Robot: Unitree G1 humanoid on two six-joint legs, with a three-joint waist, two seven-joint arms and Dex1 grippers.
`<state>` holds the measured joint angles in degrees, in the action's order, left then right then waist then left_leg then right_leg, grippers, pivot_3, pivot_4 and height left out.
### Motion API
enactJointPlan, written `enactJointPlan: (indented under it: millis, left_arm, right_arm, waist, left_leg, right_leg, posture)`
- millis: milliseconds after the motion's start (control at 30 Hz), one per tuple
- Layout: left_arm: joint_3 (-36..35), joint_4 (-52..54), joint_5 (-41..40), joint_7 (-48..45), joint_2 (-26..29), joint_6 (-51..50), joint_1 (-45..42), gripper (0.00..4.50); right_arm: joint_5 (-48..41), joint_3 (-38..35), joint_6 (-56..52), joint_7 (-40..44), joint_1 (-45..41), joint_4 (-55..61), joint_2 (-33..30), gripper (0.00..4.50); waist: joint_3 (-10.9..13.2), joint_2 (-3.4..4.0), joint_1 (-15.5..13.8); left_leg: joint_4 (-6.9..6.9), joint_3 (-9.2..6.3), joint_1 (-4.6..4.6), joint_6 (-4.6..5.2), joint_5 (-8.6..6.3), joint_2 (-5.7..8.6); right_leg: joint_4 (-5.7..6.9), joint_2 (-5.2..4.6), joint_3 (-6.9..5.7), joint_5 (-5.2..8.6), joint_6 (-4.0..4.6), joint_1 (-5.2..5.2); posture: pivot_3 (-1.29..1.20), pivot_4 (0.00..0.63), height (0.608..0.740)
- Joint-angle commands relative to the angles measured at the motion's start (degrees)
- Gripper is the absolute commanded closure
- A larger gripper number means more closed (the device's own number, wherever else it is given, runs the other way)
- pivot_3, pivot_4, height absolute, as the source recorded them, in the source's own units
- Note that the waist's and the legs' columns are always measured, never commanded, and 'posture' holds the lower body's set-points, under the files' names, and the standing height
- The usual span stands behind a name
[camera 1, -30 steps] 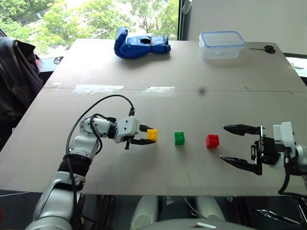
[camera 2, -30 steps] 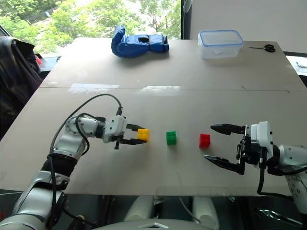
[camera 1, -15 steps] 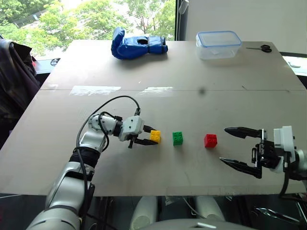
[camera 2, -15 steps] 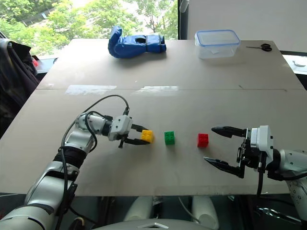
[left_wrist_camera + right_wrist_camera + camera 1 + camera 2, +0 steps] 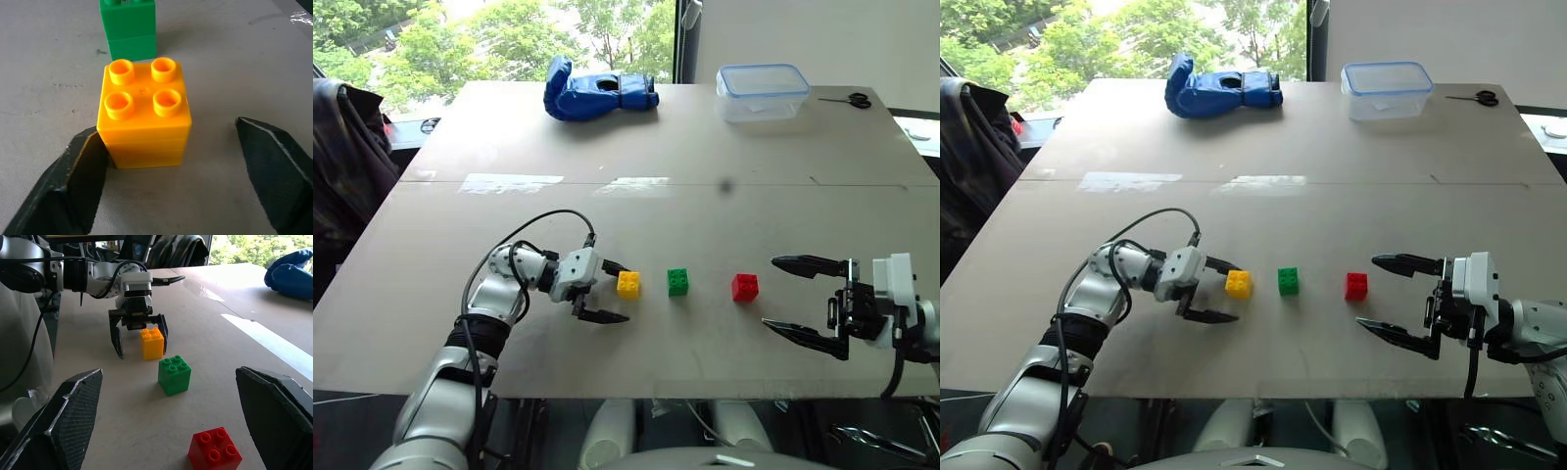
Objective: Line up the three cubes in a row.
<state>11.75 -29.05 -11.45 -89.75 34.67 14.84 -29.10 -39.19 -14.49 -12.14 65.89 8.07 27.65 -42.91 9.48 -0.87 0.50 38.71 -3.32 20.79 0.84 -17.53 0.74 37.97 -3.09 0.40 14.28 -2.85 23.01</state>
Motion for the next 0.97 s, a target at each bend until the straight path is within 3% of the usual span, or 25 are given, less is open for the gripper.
enactJointPlan:
  millis: [33, 267, 467, 700, 967]
  left_arm:
    - [-0.9, 0.5, 0.0, 0.7, 0.8, -0.9, 0.2, 0.07]
    - [-8.2, 5.5, -6.6, 4.0, 2.0, -5.8, -0.6, 0.07]
    - [-16.6, 17.7, -14.0, 5.9, 9.4, -17.5, 8.2, 0.07]
    - [-19.6, 24.1, -8.5, 14.6, 14.1, -20.8, 25.9, 0.07]
    - [-18.4, 25.6, -6.7, 18.4, 12.5, -16.2, 32.3, 0.07]
  right_arm:
    - [-0.3, -1.3, 0.8, 0.4, -0.1, 0.7, -0.5, 0.0]
    - [-0.2, -2.3, 1.3, 0.7, 1.7, 0.2, -0.4, 0.0]
    - [1.1, -5.6, 3.9, 2.0, 6.2, -3.9, 0.0, 0.0]
    - [7.8, -4.4, 11.3, 2.4, 8.7, -15.4, 2.7, 0.0]
    - [10.6, -3.4, 15.6, 3.2, 7.9, -22.8, 3.6, 0.0]
  waist:
    - [0.0, 0.0, 0.1]
    - [0.0, -0.03, 0.1]
    - [0.0, 0.01, 0.6]
    - [0.1, 0.1, 0.2]
    - [0.0, 0.32, 0.1]
  left_leg:
    - [0.01, 0.0, 0.0, 0.0, 0.0, 0.0]
    - [0.02, -0.05, 0.05, 0.0, 0.0, -0.03]
    - [-0.06, 0.0, 0.03, 0.0, -0.01, -0.14]
    - [-0.1, 0.07, -0.08, 0.0, -0.01, -0.16]
    - [-0.16, 0.2, -0.15, 0.0, -0.01, -0.18]
  right_leg:
    - [0.01, 0.0, 0.0, 0.0, 0.0, 0.0]
    - [-0.01, 0.01, -0.03, 0.0, 0.0, 0.01]
    - [-0.07, -0.02, 0.05, 0.01, 0.0, 0.03]
    - [-0.05, -0.03, 0.13, 0.01, 0.01, 0.0]
    - [-0.04, -0.06, 0.34, 0.02, 0.02, 0.0]
  posture:
    - [0.0, 0.15, 0.74]
    - [0.0, 0.15, 0.74]
    - [0.0, 0.15, 0.74]
    - [0.0, 0.15, 0.74]
    - [0.0, 0.15, 0.74]
